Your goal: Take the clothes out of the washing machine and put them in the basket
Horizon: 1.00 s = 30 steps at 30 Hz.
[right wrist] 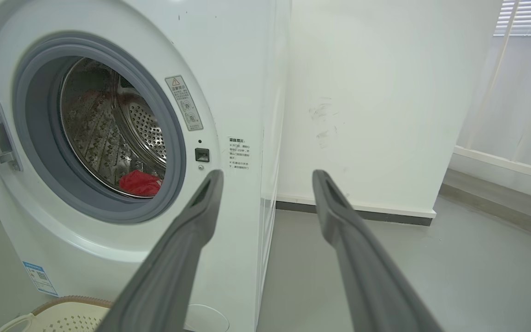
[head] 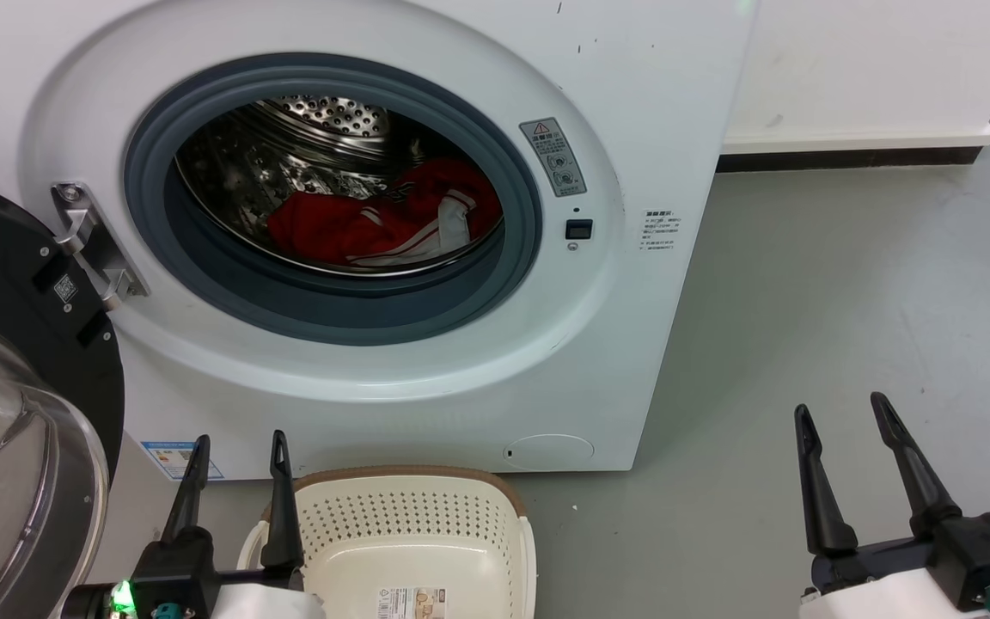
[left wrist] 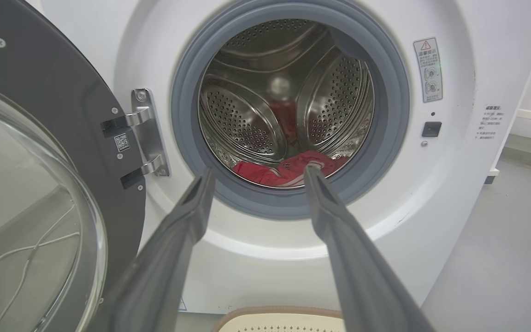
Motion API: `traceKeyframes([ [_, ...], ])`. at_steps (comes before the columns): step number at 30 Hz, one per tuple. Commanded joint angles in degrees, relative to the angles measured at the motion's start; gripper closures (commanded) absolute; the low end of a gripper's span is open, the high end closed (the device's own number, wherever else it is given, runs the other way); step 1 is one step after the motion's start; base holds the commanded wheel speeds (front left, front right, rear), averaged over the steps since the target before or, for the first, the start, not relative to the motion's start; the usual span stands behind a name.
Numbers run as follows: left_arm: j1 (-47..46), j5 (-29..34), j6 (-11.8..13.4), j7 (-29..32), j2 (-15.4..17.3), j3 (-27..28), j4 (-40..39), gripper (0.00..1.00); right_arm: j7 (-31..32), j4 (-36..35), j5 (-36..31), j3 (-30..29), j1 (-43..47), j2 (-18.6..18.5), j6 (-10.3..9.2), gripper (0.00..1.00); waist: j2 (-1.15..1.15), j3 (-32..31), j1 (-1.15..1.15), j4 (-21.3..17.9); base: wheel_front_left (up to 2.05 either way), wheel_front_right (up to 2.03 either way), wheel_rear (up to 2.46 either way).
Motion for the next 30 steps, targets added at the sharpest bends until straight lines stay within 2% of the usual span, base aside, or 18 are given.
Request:
traceKeyframes([
  [1,-0.14,-0.42,0.15,-0.16,-0.10,0.13,0.15,0.00,-0.12,-0.26,-0.56,0.25,-0.01,-0.15,-0.04,0.00,0.00,0.09,0.00,-0.09,0.00,0.00,0.00],
  [7,-2.60,-1.50,-0.64,-0.16,-0.08,1.01,1.41,0.00,-0.12,-0.45,-0.85,0.65,-0.95,-0.15,-0.04,0.00,0.00,0.91,0.00,-0.69,0.00,0.00,0.00],
  [16,-11.98,-0.65,-5.54,-0.16,1.74,5.31,6.76,0.00,-0.12,-1.41,-0.96,1.50,-3.76,-0.13,-0.04,0.00,0.00,5.40,0.00,-3.93,0.00,0.00,0.00],
  [21,-20.54,-0.57,-7.22,-0.16,4.06,6.90,12.36,0.00,-0.12,-2.45,-0.49,1.82,-6.85,-0.12,-0.04,0.00,0.00,10.96,0.00,-6.66,0.00,0.00,0.00],
  [30,-39.58,1.06,-9.02,-0.16,11.27,5.75,24.77,0.00,-0.12,-5.22,1.92,1.38,-13.85,-0.08,-0.04,0.00,0.00,23.35,0.00,-11.85,0.00,0.00,0.00],
])
